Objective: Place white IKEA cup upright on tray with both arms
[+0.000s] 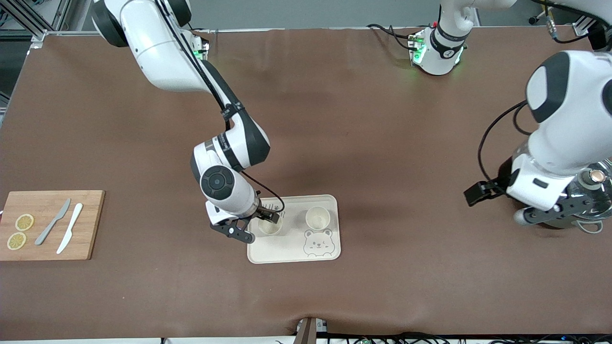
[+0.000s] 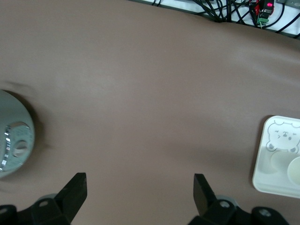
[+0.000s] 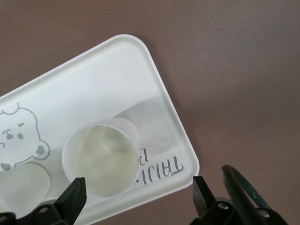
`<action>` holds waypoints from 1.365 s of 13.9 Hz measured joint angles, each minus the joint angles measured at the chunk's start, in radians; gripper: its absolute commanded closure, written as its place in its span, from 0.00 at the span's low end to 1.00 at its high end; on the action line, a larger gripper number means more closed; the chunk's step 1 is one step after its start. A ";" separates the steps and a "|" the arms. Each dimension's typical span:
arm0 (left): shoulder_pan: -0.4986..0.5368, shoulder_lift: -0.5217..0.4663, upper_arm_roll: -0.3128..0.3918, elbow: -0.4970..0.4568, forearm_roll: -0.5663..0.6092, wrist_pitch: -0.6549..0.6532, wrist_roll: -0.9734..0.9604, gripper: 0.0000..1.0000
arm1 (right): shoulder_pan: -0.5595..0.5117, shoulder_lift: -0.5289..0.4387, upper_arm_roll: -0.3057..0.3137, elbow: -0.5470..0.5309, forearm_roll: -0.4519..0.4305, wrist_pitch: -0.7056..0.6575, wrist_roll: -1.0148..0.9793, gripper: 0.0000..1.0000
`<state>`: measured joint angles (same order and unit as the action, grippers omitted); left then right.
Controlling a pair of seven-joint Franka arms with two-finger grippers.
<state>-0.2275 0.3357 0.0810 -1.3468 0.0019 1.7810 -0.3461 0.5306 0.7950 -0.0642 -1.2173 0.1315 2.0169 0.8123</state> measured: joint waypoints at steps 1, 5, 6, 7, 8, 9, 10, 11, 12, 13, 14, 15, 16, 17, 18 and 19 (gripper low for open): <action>0.019 -0.012 0.000 -0.002 0.001 -0.006 0.042 0.00 | -0.001 -0.031 -0.003 0.004 0.000 -0.043 -0.001 0.00; 0.086 -0.053 0.000 -0.005 0.001 -0.045 0.201 0.00 | -0.016 -0.198 -0.012 0.013 -0.001 -0.270 -0.053 0.00; 0.097 -0.063 0.000 -0.005 0.001 -0.055 0.231 0.00 | -0.027 -0.242 -0.014 0.014 -0.001 -0.328 -0.078 0.00; 0.107 -0.073 0.000 -0.005 0.001 -0.063 0.259 0.00 | -0.041 -0.283 -0.015 0.014 -0.002 -0.379 -0.106 0.00; 0.113 -0.083 0.000 -0.005 0.001 -0.069 0.280 0.00 | -0.057 -0.319 -0.017 0.014 -0.003 -0.425 -0.138 0.00; 0.117 -0.092 0.000 -0.005 0.001 -0.073 0.288 0.00 | -0.078 -0.352 -0.019 0.014 -0.004 -0.468 -0.178 0.00; 0.119 -0.101 0.000 -0.005 0.001 -0.074 0.288 0.00 | -0.102 -0.382 -0.020 0.014 -0.005 -0.509 -0.223 0.00; 0.121 -0.108 0.000 -0.005 0.001 -0.075 0.288 0.00 | -0.131 -0.408 -0.022 0.014 -0.006 -0.548 -0.274 0.00; 0.121 -0.114 0.000 -0.005 0.001 -0.078 0.288 0.00 | -0.162 -0.431 -0.023 0.014 -0.010 -0.583 -0.327 0.00; 0.121 -0.119 0.000 -0.005 0.001 -0.087 0.288 0.00 | -0.197 -0.451 -0.024 0.014 -0.019 -0.612 -0.388 0.00; 0.121 -0.122 0.000 -0.005 0.001 -0.096 0.288 0.00 | -0.236 -0.469 -0.025 0.013 -0.032 -0.628 -0.455 0.00; 0.122 -0.123 0.000 -0.003 0.001 -0.105 0.288 0.00 | -0.278 -0.485 -0.026 0.013 -0.045 -0.635 -0.526 0.00; 0.123 -0.124 0.000 0.003 0.001 -0.122 0.288 0.00 | -0.322 -0.497 -0.027 0.013 -0.056 -0.638 -0.598 0.00; 0.124 -0.124 0.000 0.015 0.001 -0.144 0.288 0.00 | -0.369 -0.504 -0.028 0.012 -0.061 -0.640 -0.667 0.00; 0.126 -0.125 0.000 0.027 0.001 -0.163 0.288 0.00 | -0.415 -0.506 -0.029 0.011 -0.064 -0.640 -0.730 0.00; 0.126 -0.125 0.000 0.035 0.001 -0.176 0.288 0.00 | -0.460 -0.506 -0.030 0.009 -0.068 -0.640 -0.784 0.00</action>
<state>-0.1011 0.2105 0.0806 -1.3116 0.0029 1.6046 -0.0581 0.0710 0.2889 -0.0938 -1.2079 0.0635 1.3768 0.0279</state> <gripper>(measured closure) 0.000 0.000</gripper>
